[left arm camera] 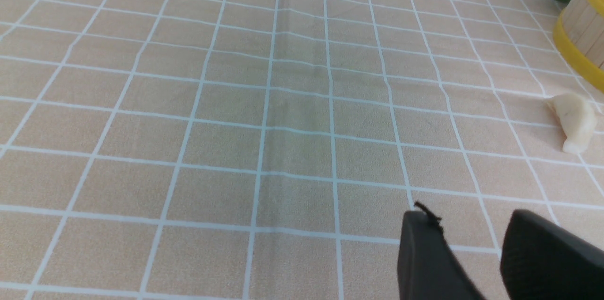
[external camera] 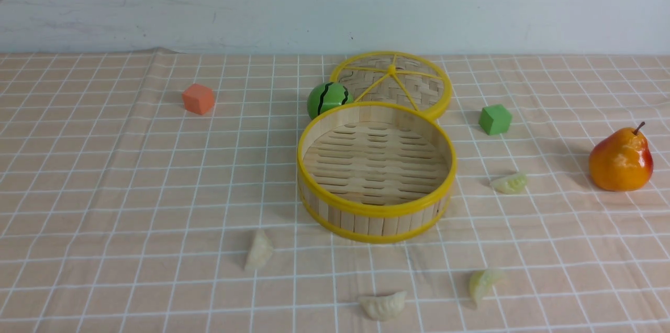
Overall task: Put the dumplings into the steamer on the table with the brown tablecloth.
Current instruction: 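Reach for and grasp a dumpling on the table with the left gripper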
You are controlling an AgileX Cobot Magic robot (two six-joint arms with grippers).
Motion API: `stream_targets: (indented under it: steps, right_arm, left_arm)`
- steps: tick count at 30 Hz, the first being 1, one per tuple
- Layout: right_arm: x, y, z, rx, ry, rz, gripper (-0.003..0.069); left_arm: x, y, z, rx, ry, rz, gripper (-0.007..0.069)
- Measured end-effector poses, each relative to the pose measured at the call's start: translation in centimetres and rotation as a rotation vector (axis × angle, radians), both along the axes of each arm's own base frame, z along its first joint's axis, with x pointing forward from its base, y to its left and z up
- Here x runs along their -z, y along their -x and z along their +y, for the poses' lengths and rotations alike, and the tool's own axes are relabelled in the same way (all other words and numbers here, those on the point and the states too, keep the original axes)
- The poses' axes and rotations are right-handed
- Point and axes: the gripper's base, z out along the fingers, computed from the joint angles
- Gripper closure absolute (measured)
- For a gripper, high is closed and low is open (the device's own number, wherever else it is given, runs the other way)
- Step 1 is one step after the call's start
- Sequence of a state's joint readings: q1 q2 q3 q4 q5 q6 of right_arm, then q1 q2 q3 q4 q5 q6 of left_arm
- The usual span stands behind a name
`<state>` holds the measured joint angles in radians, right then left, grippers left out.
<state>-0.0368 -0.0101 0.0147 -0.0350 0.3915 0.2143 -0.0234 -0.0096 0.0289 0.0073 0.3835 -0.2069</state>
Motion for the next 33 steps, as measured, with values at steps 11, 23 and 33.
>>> stream_targets:
  steps: [11,23,33]
  right_arm:
    - [0.00,0.00,0.00,0.000,0.001,0.000,0.0420]
    - [0.00,0.00,0.04,-0.001,-0.010,0.000,0.0420]
    - [-0.11,-0.04,0.62,0.020,-0.291,-0.017,0.0420]
  left_arm:
    - [0.01,0.00,0.00,0.000,0.000,0.001,0.0386]
    - [0.03,0.01,0.00,0.000,0.000,0.003,0.0386]
    - [-0.74,-0.14,-0.90,-0.051,0.538,-0.044,0.0386]
